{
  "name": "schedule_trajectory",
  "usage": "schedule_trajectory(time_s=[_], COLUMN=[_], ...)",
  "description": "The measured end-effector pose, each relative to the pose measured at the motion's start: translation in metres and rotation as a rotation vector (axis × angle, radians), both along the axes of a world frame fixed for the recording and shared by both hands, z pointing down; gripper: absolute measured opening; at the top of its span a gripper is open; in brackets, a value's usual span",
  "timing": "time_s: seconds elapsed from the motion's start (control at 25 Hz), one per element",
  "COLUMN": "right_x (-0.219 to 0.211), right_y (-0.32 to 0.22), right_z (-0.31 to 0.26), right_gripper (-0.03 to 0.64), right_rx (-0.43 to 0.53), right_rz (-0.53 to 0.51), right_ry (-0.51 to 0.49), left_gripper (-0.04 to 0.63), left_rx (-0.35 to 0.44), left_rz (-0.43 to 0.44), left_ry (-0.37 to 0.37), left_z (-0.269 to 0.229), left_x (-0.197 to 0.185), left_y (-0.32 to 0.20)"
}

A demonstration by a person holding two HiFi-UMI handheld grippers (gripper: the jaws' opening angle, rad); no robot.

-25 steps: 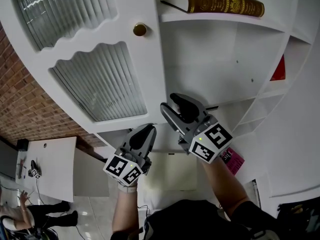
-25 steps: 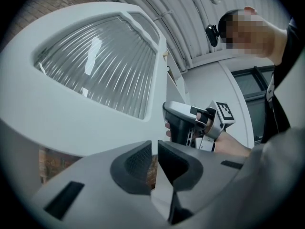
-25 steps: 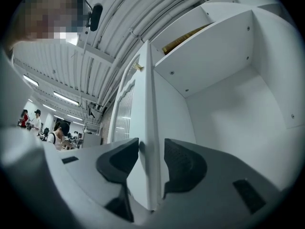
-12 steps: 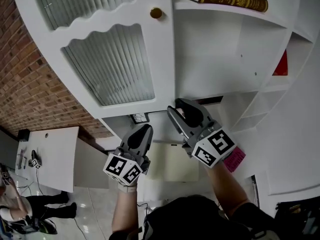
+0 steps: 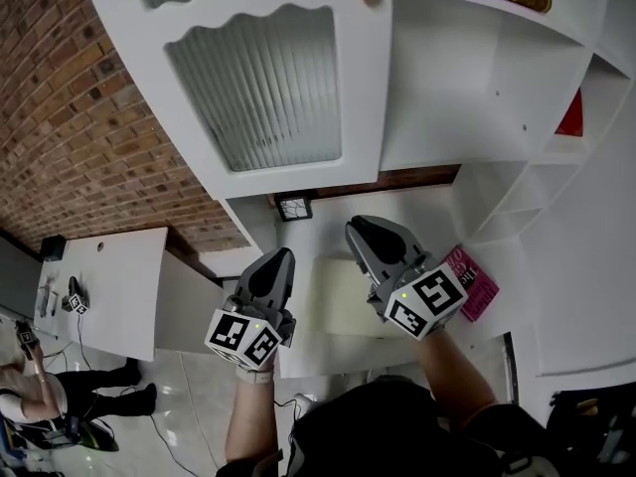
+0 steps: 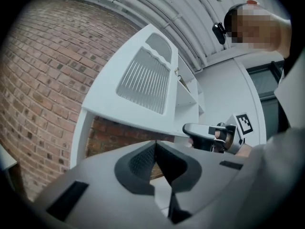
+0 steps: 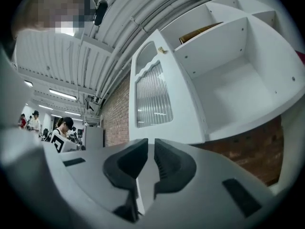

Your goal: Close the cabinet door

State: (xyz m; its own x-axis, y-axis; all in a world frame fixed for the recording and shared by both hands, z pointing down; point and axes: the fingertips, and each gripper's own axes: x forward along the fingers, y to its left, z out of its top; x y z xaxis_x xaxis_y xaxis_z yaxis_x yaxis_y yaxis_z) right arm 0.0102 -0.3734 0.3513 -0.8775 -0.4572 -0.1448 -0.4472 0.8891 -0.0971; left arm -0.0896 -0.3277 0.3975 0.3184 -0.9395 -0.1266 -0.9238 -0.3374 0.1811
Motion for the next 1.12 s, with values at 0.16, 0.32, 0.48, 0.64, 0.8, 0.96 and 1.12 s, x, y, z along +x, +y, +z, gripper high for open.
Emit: schedule_trajectory(time_s=[0.16, 0.32, 0.48, 0.64, 0.8, 0.96, 1.12], right_x=[-0.019, -0.047, -0.076, -0.100, -0.119, -0.132, -0.143], right_y=[0.025, 0.050, 0.082, 0.107, 0.126, 0.139, 0.144], right_z=[0.025, 0.051, 0.073, 0.092, 0.106, 0.115, 0.119], right_gripper=[0.044, 0.041, 0.041, 0.041, 0.041, 0.041, 0.041], right_rx=[-0.029, -0.058, -0.042, -0.036, -0.035, -0.024, -0.017], right_rz=[-0.020, -0.054, -0.096, -0.133, -0.162, -0.181, -0.197], right_ry=[0.046, 0.084, 0.139, 0.182, 0.209, 0.240, 0.258], left_gripper=[0.009, 0.009, 0.009, 0.009, 0.009, 0.009, 0.009], left_rx=[-0.024, -0.040, -0.061, -0.095, -0.118, -0.126, -0.133], left_rz=[-0.029, -0.077, -0.114, -0.153, -0.170, -0.194, -0.215], left_ry=[-0.022, -0.036, -0.055, -0.103, -0.117, -0.128, -0.136], left_z=[0.015, 0.029, 0.046, 0.059, 0.068, 0.074, 0.081], left_x=[-0.017, -0.041, -0.063, -0.082, -0.098, -0.111, -0.119], left_y=[0.026, 0.053, 0.083, 0.106, 0.125, 0.138, 0.147])
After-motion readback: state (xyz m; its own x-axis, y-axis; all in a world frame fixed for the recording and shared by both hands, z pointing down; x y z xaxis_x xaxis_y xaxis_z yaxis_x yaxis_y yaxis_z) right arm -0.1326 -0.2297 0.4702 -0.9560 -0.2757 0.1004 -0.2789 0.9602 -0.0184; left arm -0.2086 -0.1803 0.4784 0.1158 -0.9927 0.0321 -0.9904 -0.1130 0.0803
